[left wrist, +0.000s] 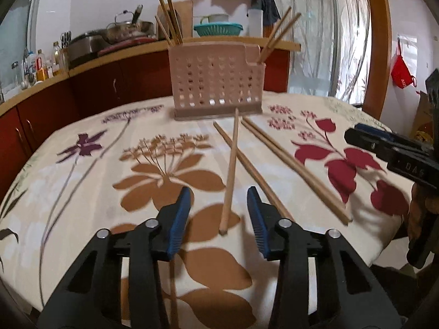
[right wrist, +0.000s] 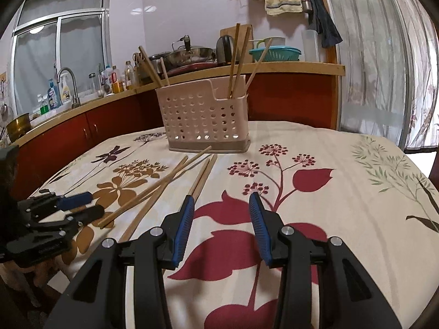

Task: Organize utensils
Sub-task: 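Close the left tool on a loose chopstick while the right tool grasps another, then lift both held chopsticks upright and lower them into the pink holder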

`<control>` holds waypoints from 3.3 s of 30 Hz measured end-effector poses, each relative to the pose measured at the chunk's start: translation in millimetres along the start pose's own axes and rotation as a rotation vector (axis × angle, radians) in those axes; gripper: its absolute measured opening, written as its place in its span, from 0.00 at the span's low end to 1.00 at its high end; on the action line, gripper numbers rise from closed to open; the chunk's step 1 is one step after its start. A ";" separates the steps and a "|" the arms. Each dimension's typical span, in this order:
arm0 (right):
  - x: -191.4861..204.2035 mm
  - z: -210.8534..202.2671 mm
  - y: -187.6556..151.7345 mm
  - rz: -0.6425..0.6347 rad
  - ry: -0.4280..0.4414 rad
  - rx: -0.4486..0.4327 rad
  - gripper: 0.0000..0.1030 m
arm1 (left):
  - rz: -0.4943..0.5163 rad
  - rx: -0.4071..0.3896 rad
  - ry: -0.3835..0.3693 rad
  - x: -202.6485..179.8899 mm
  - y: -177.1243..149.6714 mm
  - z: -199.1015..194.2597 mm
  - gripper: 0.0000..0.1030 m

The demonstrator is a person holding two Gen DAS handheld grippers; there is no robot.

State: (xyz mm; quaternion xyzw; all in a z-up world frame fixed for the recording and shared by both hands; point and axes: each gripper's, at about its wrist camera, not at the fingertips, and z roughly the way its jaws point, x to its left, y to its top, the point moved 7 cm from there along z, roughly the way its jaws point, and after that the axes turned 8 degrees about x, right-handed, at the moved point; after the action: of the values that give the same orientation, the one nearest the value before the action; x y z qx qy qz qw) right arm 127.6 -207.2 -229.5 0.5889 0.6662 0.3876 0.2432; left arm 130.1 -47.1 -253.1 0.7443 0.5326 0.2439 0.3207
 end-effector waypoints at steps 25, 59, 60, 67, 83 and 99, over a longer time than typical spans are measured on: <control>25.7 6.2 -21.9 -0.061 0.061 0.053 0.41 | 0.015 0.017 -0.018 -8.5 -16.4 -0.2 0.06; 24.0 4.9 -39.7 -0.087 0.019 0.085 0.07 | -0.015 -0.015 0.021 2.9 -13.8 -17.2 0.06; 24.0 1.5 -37.0 -0.089 0.014 0.073 0.07 | -0.015 -0.024 0.024 3.3 -11.9 -19.6 0.06; 22.2 -28.3 -7.9 -0.100 -0.011 -0.029 0.07 | -0.022 -0.102 0.045 8.8 5.0 -44.4 0.06; 25.1 -82.9 47.3 -0.104 -0.006 -0.179 0.07 | -0.052 -0.295 0.064 21.7 56.4 -113.1 0.06; 26.1 -90.5 95.3 -0.116 0.015 -0.196 0.07 | -0.074 -0.348 0.080 40.9 110.5 -138.0 0.06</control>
State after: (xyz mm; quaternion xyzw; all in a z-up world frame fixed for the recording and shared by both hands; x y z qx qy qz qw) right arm 108.9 -202.0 -96.9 0.5195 0.6599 0.4407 0.3167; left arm 116.0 -3.4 -77.6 0.6474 0.5216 0.3497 0.4319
